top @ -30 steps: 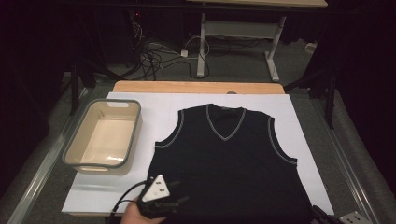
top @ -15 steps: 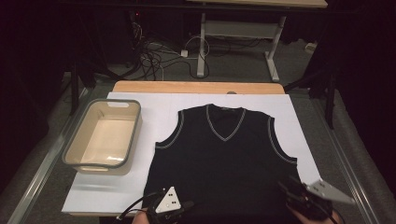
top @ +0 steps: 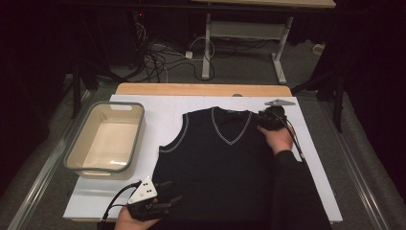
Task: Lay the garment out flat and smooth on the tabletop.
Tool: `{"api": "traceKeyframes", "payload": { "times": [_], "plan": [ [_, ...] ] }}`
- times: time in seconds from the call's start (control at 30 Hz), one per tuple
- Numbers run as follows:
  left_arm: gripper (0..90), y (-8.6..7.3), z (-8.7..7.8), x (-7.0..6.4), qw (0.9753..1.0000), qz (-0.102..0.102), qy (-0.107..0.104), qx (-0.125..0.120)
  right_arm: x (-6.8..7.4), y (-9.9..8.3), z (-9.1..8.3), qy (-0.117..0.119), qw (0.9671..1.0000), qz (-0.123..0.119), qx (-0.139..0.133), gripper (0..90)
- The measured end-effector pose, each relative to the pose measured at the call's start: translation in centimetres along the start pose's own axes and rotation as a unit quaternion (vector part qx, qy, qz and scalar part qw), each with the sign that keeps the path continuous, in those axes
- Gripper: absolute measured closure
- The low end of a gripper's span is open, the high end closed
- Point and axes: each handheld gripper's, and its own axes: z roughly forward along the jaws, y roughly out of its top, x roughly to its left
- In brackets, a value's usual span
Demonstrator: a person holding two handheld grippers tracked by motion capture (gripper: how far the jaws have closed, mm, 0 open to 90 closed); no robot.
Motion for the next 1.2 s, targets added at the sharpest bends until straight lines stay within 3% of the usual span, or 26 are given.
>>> {"api": "traceKeyframes", "payload": {
  "times": [0.13,0.2,0.23,0.3,0.33,0.4,0.5,0.57,0.63,0.7,0.83,0.93,1.0,1.13,1.2],
  "plan": [
    [37.4,0.1,-0.2,-0.2,0.9999,0.001,-0.009,-0.005,-0.5,1.7,3.9,-0.012,0.9991,0.030,0.029,57.7],
    [37.7,0.0,-0.3,-0.1,0.9999,-0.004,-0.013,-0.009,-0.7,1.7,5.8,-0.015,0.9958,0.031,0.085,54.9],
    [37.7,0.0,-0.4,-0.1,0.9998,-0.005,-0.015,-0.009,-0.7,1.5,6.2,-0.010,0.9954,0.030,0.090,60.9],
    [38.3,-0.1,-0.4,-0.1,0.9999,-0.004,-0.014,-0.009,-0.8,1.5,6.3,0.011,0.9963,0.029,0.080,75.0],
    [38.7,-0.1,-0.4,-0.1,0.9998,-0.006,-0.016,-0.009,-0.7,1.6,6.4,0.015,0.9967,0.018,0.078,76.9],
    [38.7,-0.1,-0.5,0.0,0.9998,-0.009,-0.013,-0.009,-0.4,2.0,6.5,-0.002,0.9979,-0.011,0.064,78.0],
    [38.7,-0.2,-0.9,-0.1,0.9999,-0.006,-0.004,-0.014,-0.4,3.2,6.0,-0.019,0.9996,-0.018,0.012,78.0],
    [38.5,-0.2,-1.0,0.1,0.9998,-0.007,0.000,-0.019,-0.6,3.6,5.9,-0.032,0.9993,-0.017,-0.005,77.7],
    [36.7,-0.3,-0.9,0.3,0.9998,-0.012,0.001,-0.018,-0.9,3.3,6.3,-0.035,0.9993,-0.005,0.006,74.5],
    [35.2,-0.3,-0.7,0.4,0.9997,-0.016,0.000,-0.020,-1.1,2.6,6.9,-0.027,0.9992,0.011,0.026,64.0],
    [31.4,-0.1,-0.6,0.7,0.9993,-0.023,-0.003,-0.029,-1.0,2.3,5.0,-0.006,0.9999,0.012,0.004,52.9],
    [26.7,0.5,-0.3,1.3,0.9989,-0.033,-0.006,-0.033,-0.9,1.8,2.8,-0.003,1.0000,-0.004,-0.003,48.7],
    [23.3,1.1,0.1,1.6,0.9991,-0.029,-0.001,-0.029,-1.0,1.3,1.3,-0.005,0.9999,-0.015,-0.002,46.4],
    [14.4,2.0,1.4,2.5,0.9994,-0.029,0.010,-0.012,-2.4,-0.3,-1.8,-0.018,0.9998,-0.007,-0.006,46.1],
    [14.2,2.2,1.9,2.9,0.9994,-0.026,0.020,-0.005,-3.3,-1.3,-3.1,-0.026,0.9997,-0.001,-0.004,49.1]
  ]
}}
